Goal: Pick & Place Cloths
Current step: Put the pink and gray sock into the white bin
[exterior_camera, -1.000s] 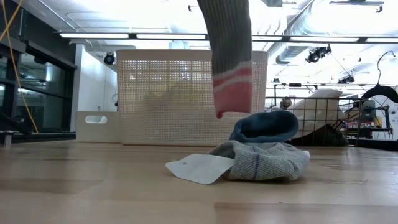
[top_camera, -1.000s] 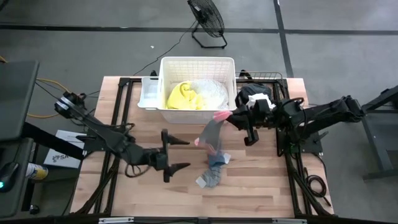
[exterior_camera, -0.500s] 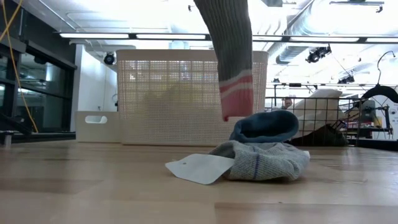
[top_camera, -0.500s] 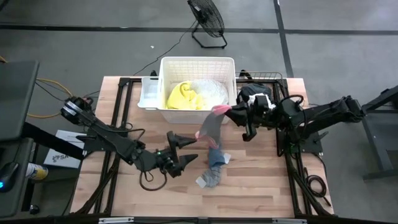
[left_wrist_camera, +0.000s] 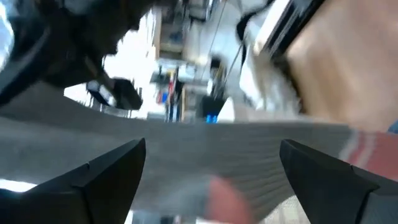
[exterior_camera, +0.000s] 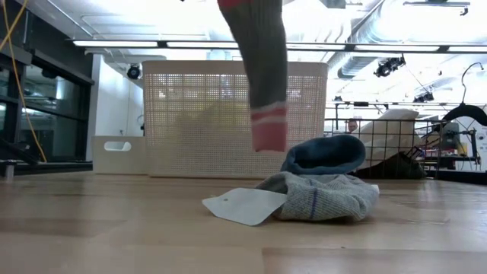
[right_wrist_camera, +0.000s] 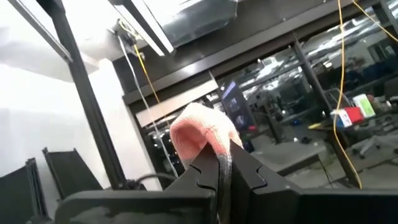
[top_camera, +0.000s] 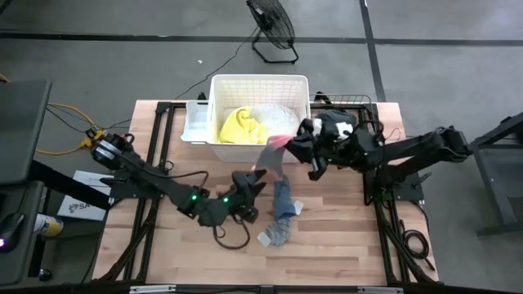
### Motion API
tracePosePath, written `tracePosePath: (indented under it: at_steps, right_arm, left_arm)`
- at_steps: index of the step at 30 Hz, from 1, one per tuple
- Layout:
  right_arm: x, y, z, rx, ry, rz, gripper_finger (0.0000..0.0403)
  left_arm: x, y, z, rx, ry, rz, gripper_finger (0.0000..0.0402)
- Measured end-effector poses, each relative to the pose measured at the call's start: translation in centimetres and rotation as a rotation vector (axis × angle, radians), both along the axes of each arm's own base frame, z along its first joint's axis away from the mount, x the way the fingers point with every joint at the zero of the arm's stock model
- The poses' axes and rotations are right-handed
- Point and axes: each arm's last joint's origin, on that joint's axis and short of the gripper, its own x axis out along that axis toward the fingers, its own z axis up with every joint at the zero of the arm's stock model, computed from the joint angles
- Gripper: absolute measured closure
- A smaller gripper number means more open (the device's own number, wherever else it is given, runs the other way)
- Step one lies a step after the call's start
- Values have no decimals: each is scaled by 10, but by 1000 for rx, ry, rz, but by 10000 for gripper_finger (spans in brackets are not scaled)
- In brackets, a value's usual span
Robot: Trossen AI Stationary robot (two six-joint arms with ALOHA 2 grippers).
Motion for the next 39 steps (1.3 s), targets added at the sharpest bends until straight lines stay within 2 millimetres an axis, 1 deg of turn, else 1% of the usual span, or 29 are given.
tracePosePath:
  at_steps: [2, 5, 10, 15, 18, 22, 26, 29, 33, 39]
  right_arm:
    - [4, 0, -4, 4, 13, 1, 399]
    - [7, 1, -6, 25, -6, 11, 399]
    - [9, 4, -4, 42, -76, 96, 399]
    - [5, 18, -2, 29, -113, 160, 399]
    - [2, 28, 1, 9, -150, 199, 399]
    - [0, 38, 1, -4, -144, 254, 399]
    - [2, 45, -5, -23, -77, 258, 399]
    - [6, 44, -10, -18, -16, 223, 399]
    - [8, 43, -13, -1, 3, 199, 399]
    - [13, 44, -24, 9, 121, 183, 399]
  left_arm:
    - [2, 4, 1, 3, -4, 48, 34]
    - [2, 7, 0, 10, 1, 73, 34]
    - [1, 6, -3, 96, 94, 72, 34]
    - [0, 11, -8, 148, 156, 156, 34]
    - [0, 11, -8, 151, 158, 158, 34]
    - [1, 13, -8, 150, 159, 159, 34]
    - [1, 13, -8, 147, 153, 160, 34]
    - [1, 12, -7, 146, 152, 159, 34]
    - [1, 12, -8, 146, 152, 159, 34]
    - [1, 12, -7, 139, 141, 160, 34]
